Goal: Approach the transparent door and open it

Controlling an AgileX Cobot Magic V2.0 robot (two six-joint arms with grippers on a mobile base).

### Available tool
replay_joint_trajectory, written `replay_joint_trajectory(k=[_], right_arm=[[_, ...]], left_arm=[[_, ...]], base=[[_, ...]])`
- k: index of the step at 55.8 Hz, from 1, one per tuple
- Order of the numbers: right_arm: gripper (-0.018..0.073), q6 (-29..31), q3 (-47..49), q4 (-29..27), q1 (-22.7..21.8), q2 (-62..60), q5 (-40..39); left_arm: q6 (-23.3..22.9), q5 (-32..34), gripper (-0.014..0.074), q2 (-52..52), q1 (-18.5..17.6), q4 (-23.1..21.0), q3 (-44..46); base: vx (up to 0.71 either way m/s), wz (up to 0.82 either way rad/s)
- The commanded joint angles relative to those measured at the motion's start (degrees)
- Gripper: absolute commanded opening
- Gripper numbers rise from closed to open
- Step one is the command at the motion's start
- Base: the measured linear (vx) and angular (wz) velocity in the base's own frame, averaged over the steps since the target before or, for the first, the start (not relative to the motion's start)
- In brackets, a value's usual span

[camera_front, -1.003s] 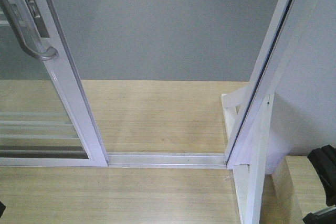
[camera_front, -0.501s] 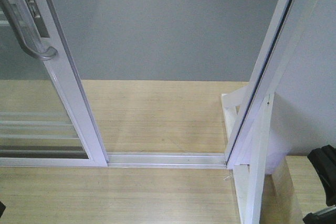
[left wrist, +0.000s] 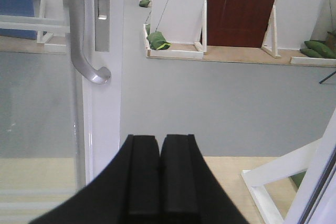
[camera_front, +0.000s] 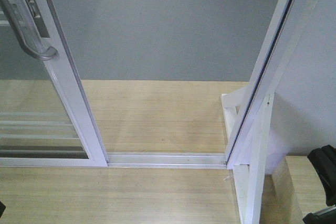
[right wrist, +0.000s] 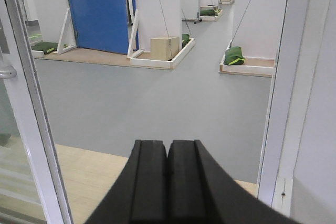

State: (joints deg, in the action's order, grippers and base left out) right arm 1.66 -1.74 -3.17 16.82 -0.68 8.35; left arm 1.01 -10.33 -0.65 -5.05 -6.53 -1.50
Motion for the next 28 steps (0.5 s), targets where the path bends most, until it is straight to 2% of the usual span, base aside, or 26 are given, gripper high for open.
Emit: replay_joint_trajectory(k=[1,28], right_arm=[[-0.0001,0.07,-0.06,0.11,-0.45,-0.74,-4.80],[-0.0001,0.07,-0.06,0.11,-0.45,-0.74,-4.80]], left_arm=[[0.06,4.92,-0.0003,-0.82,0.10,-0.60,1.13],[0.06,4.92,-0.0003,-0.82,0.10,-0.60,1.13]], base=[[0.00,0.00],[0.00,0.00]])
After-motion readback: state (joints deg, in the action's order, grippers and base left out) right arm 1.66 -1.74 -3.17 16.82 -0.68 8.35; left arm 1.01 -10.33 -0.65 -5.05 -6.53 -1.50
